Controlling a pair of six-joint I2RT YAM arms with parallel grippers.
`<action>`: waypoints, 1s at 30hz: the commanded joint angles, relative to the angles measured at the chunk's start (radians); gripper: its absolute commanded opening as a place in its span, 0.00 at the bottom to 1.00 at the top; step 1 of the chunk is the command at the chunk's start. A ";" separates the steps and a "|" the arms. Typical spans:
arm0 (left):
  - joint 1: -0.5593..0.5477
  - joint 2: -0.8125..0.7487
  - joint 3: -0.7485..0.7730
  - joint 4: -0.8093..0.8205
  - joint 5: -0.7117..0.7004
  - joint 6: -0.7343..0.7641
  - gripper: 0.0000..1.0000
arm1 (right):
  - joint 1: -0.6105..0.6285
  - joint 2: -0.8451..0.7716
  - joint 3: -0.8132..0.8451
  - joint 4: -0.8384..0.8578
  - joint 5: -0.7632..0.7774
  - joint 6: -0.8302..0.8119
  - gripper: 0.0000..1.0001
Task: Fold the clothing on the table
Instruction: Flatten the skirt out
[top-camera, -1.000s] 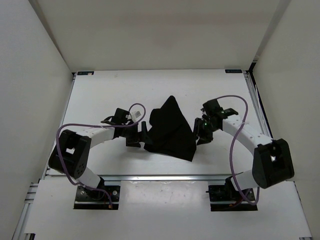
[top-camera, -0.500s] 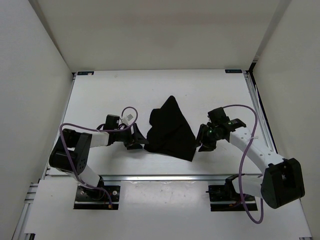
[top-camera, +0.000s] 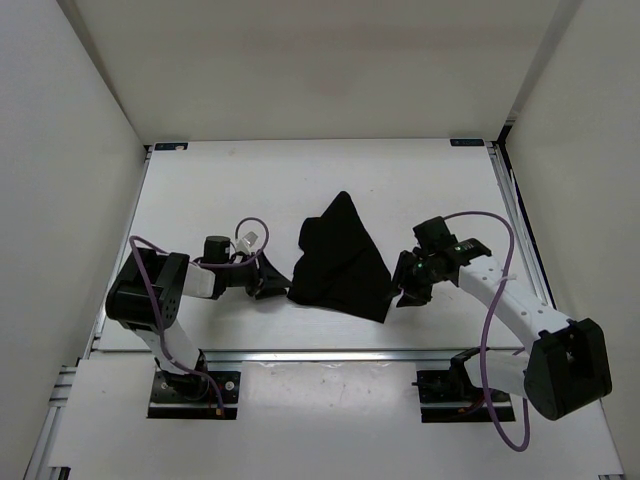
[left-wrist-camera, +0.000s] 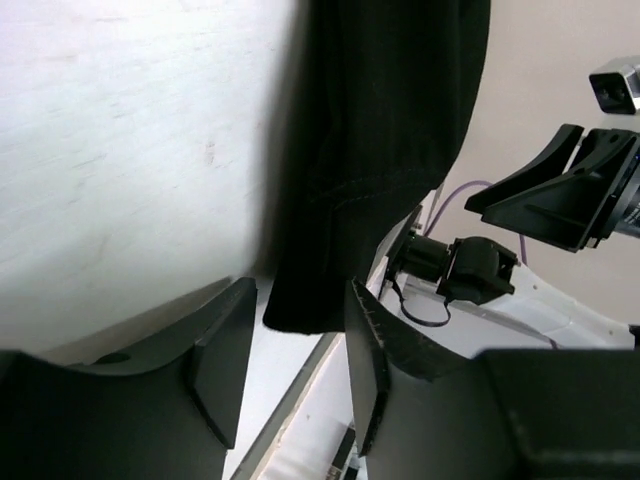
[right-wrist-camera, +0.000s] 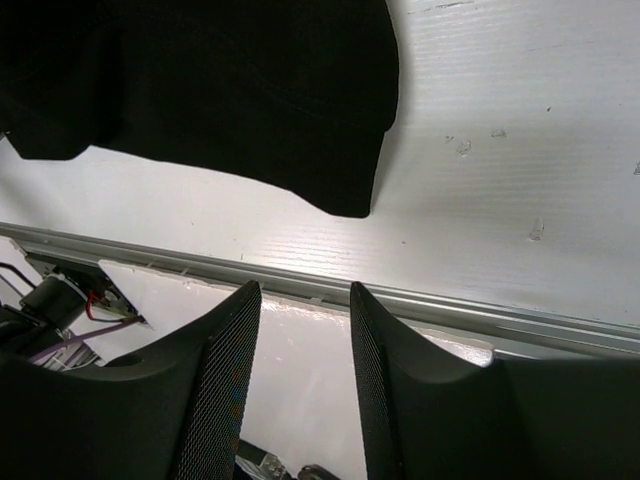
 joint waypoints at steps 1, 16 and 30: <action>-0.030 0.017 -0.017 0.174 0.031 -0.083 0.50 | 0.011 -0.012 0.024 -0.031 0.016 0.012 0.46; -0.143 0.014 0.055 -0.083 -0.084 0.075 0.00 | 0.031 -0.027 0.010 -0.021 0.011 0.050 0.47; -0.125 -0.113 0.203 -0.345 -0.146 0.181 0.00 | -0.006 0.123 -0.113 0.148 0.034 0.050 0.41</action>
